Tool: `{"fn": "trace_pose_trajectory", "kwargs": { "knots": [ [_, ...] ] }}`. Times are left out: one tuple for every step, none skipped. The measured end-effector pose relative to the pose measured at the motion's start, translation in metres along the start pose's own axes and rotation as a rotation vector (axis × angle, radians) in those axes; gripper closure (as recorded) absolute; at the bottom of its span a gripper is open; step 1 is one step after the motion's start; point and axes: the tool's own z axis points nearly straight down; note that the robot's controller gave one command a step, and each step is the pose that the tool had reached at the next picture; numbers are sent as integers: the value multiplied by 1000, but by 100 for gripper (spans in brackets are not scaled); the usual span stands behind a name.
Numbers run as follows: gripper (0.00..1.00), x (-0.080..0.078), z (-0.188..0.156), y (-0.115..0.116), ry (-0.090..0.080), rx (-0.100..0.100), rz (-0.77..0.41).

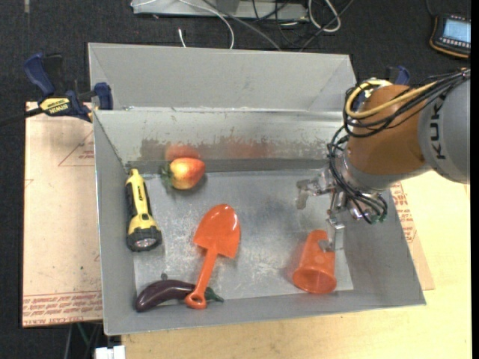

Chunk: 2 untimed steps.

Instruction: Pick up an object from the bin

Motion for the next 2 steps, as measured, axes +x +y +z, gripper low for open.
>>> {"fn": "trace_pose_trajectory", "kwargs": {
  "knots": [
    [0, 28, -25, 5, -5, 2, -221],
    [0, 55, 12, 26, 3, -4, -471]
  ]
}}
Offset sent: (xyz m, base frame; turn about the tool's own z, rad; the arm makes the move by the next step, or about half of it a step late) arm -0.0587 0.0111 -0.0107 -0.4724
